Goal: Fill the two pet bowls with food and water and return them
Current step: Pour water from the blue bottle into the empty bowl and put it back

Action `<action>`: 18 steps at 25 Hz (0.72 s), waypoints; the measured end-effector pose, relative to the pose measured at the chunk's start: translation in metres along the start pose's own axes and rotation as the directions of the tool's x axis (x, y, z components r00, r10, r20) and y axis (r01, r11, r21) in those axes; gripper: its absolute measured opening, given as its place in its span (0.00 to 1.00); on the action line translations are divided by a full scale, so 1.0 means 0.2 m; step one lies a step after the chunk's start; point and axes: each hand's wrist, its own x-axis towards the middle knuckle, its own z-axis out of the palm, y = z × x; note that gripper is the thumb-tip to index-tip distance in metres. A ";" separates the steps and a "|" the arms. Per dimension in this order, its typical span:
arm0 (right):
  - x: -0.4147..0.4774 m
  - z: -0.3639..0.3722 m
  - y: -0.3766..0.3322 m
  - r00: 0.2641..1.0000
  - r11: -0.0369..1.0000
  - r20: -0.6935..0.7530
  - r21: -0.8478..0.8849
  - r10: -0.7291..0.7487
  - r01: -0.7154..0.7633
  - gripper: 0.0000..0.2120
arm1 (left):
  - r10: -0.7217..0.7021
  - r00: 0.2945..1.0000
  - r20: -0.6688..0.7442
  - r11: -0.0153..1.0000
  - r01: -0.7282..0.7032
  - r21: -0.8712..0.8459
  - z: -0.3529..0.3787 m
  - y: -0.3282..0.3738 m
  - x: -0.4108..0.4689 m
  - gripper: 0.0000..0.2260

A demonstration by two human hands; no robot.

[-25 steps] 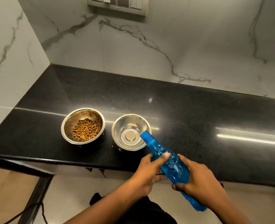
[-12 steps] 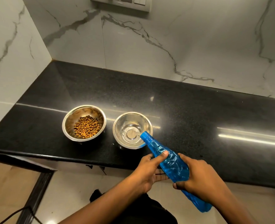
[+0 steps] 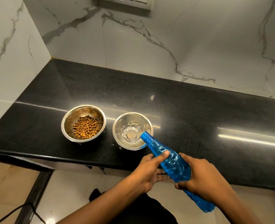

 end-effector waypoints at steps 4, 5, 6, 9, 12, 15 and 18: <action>0.00 0.00 0.01 1.000 1.000 -0.001 -0.014 -0.006 0.006 0.56 | -0.008 1.000 0.009 1.000 0.008 -0.006 0.00 0.01 0.00 0.26; 0.00 -0.01 0.01 1.000 1.000 -0.001 -0.014 -0.010 0.010 0.56 | -0.009 1.000 0.010 1.000 0.009 -0.006 0.00 0.01 0.00 0.25; 0.01 0.00 0.02 1.000 1.000 -0.002 -0.009 -0.013 0.013 0.55 | -0.009 1.000 0.010 1.000 0.009 -0.004 0.00 0.01 0.00 0.25; 0.01 0.00 0.02 1.000 1.000 -0.005 -0.002 -0.020 0.020 0.53 | -0.017 1.000 0.009 1.000 0.017 0.004 0.00 0.01 0.00 0.25; 0.01 0.01 0.03 1.000 1.000 0.000 -0.002 -0.023 0.023 0.52 | -0.015 1.000 0.011 1.000 0.014 0.011 0.01 0.02 -0.02 0.24; 0.00 0.01 0.03 1.000 1.000 -0.002 0.016 -0.026 0.026 0.51 | -0.012 1.000 0.008 1.000 0.012 0.011 0.01 0.02 -0.03 0.24; 0.00 0.02 0.03 0.999 0.999 0.000 0.018 -0.039 0.039 0.52 | -0.013 1.000 0.002 1.000 0.013 0.006 0.01 0.02 -0.04 0.24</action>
